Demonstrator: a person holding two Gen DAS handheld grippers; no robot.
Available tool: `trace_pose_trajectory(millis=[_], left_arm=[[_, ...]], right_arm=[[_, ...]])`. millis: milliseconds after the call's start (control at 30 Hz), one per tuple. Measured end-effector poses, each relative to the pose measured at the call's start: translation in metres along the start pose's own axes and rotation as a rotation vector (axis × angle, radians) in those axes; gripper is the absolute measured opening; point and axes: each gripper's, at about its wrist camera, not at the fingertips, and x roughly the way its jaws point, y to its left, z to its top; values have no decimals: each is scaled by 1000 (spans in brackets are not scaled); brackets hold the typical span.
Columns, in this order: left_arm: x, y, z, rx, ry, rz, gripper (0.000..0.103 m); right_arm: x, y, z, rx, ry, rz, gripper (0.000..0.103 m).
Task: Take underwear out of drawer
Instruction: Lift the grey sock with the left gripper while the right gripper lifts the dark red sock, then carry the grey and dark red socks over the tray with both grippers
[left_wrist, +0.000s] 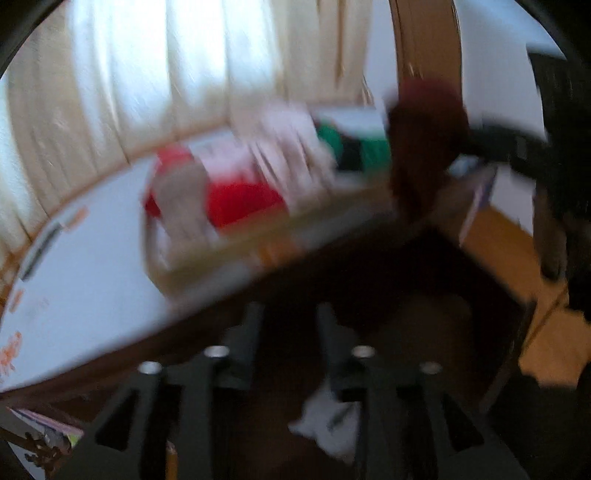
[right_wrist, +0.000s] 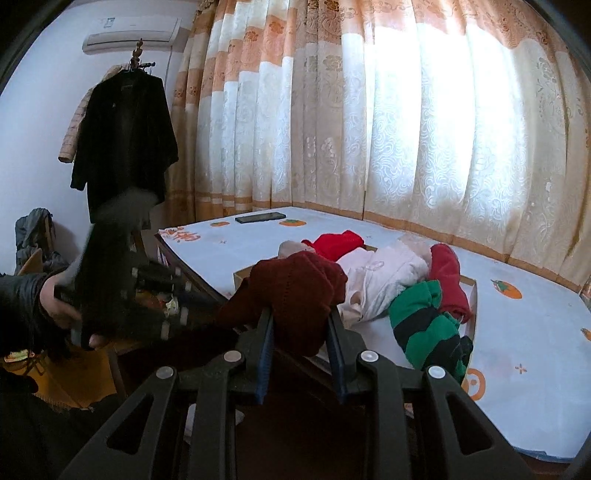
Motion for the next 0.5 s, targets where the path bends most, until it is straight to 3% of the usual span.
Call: trace_pose_trajectory(millis=[33,100,233,300,367,500], left_arm=[[12,-4,-6,19,72,-39,59],[38,-13,-17,47,207,-85,59],[74,-23,-28,55,371,-130,61],[86,-25,-31,73,409,-108,61],[101,-27,-35,71,485,-131,61],[117,-32,-42,85,557,-145,61]], right_arm=[[0,0,-2,3,1,1,29],[1,0,-4,9,4,3,29],[4,2,-8,13,8,10,29],[3,3,-9,12,8,13,29],[2,3,-10,13,6,13,29],[2,1,-11,23,1,10,29]])
